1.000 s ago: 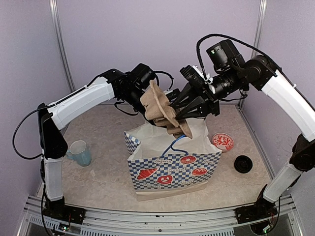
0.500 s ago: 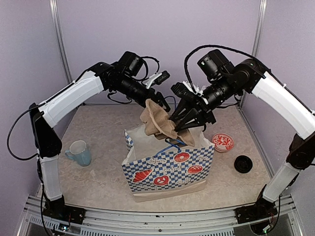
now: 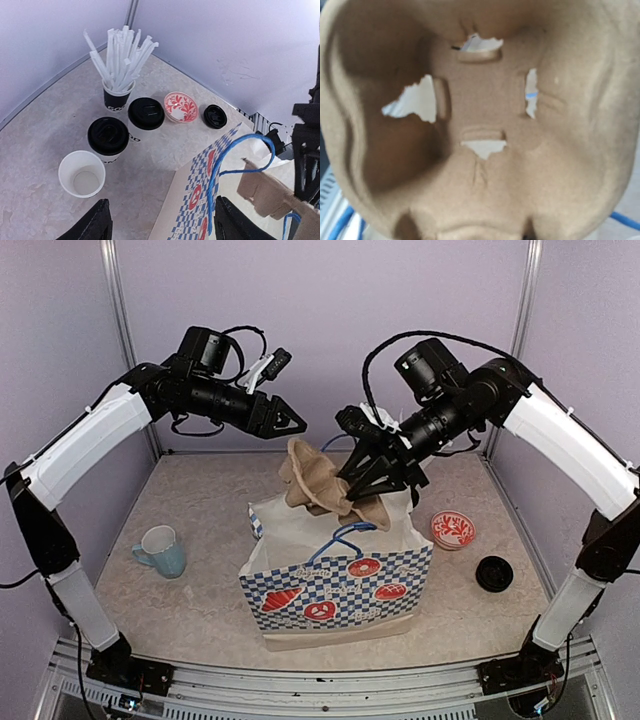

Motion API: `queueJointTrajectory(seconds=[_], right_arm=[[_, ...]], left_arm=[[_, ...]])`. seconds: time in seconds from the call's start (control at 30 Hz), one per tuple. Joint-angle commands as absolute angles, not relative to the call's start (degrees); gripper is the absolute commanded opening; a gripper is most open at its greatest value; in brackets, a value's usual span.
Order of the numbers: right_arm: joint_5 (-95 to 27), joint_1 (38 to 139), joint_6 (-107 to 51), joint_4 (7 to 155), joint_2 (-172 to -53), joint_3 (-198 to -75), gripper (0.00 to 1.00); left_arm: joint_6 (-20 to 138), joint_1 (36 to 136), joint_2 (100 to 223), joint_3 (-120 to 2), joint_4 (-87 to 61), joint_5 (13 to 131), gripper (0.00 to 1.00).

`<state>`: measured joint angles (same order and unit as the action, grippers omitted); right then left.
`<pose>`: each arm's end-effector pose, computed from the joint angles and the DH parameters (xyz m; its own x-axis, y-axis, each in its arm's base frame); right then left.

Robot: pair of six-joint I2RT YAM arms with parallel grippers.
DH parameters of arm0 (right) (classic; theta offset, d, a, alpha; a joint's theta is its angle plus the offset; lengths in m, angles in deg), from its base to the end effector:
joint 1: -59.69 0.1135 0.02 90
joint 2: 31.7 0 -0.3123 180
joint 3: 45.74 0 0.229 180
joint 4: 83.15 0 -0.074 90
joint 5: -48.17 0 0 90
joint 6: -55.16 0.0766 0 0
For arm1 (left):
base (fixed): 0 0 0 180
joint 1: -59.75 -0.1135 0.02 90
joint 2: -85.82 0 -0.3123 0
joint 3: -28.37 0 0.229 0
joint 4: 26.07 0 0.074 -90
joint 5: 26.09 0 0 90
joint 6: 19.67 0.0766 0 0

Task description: Pack the takeout coffee

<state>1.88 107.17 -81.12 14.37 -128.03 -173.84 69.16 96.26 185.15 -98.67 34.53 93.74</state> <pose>0.1847 0.2798 0.4443 0.2373 -0.5142 -0.8242 -0.9506 -0.2975 -0.0880 0.2918 -0.2634 0.4519 -0.4538 0.3139 -0.8340 0.8428 0.4552 -0.2872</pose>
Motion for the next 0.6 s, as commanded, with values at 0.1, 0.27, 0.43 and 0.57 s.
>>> queueJointTrajectory(seconds=[0.1,0.27,0.43,0.57], right_arm=[[-3.33,106.54,-74.55,22.2,-126.73,-175.25,0.03],[-3.19,106.56,-73.57,20.32,-130.75,-176.19,0.04],[-0.94,106.62,-75.34,17.47,-131.45,-175.75,0.06],[0.31,106.99,-77.54,15.61,-130.35,-173.92,0.07]], left_arm=[[67.68,91.68,175.75,-88.65,26.32,92.54,0.7],[68.25,90.73,174.64,-86.55,26.59,92.9,0.7],[69.16,90.06,174.09,-85.23,27.16,93.09,0.7],[69.63,88.25,173.48,-83.83,26.74,93.24,0.71]])
